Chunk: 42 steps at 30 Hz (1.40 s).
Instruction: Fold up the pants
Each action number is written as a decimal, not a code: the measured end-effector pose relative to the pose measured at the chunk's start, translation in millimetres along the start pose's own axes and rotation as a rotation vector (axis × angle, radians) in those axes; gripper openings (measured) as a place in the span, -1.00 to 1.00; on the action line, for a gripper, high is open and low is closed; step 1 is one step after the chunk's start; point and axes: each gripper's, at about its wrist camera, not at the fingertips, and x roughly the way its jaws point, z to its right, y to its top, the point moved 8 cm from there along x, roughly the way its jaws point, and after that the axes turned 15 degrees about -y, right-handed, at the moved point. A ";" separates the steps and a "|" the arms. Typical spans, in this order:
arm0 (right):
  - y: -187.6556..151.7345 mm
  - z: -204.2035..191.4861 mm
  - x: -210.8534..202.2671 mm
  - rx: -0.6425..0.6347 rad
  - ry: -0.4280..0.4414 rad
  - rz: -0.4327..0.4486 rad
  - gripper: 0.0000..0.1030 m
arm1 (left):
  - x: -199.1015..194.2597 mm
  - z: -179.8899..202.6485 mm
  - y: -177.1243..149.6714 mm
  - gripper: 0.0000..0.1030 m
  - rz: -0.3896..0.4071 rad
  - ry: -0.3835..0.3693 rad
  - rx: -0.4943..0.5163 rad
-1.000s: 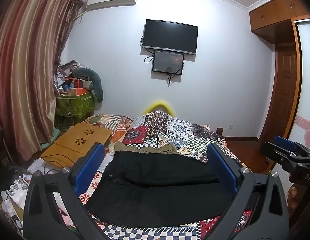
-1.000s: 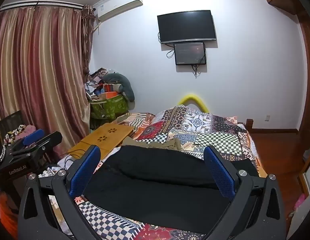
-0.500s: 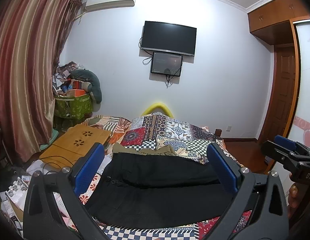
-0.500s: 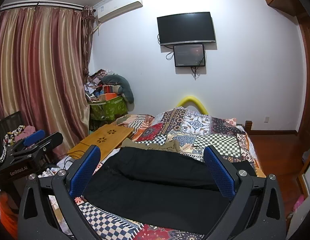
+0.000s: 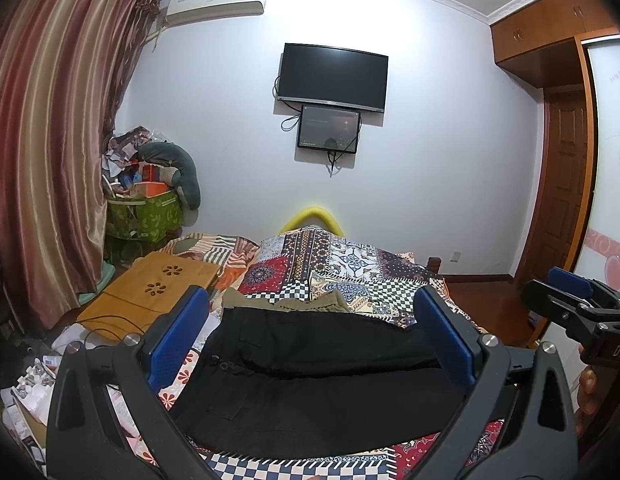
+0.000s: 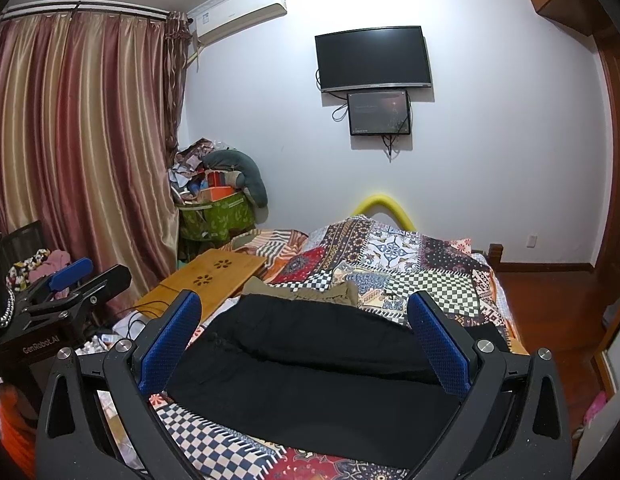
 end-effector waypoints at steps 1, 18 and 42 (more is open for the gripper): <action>0.0 -0.2 0.0 -0.001 0.000 0.000 0.99 | -0.5 -0.2 0.0 1.00 0.001 0.000 0.001; 1.3 10.1 -1.4 -0.002 -0.012 0.007 0.99 | -2.0 3.5 1.6 1.00 0.001 -0.005 0.012; 4.5 13.3 -2.6 -0.006 -0.025 0.011 0.99 | -1.5 11.1 7.5 1.00 0.015 -0.025 0.023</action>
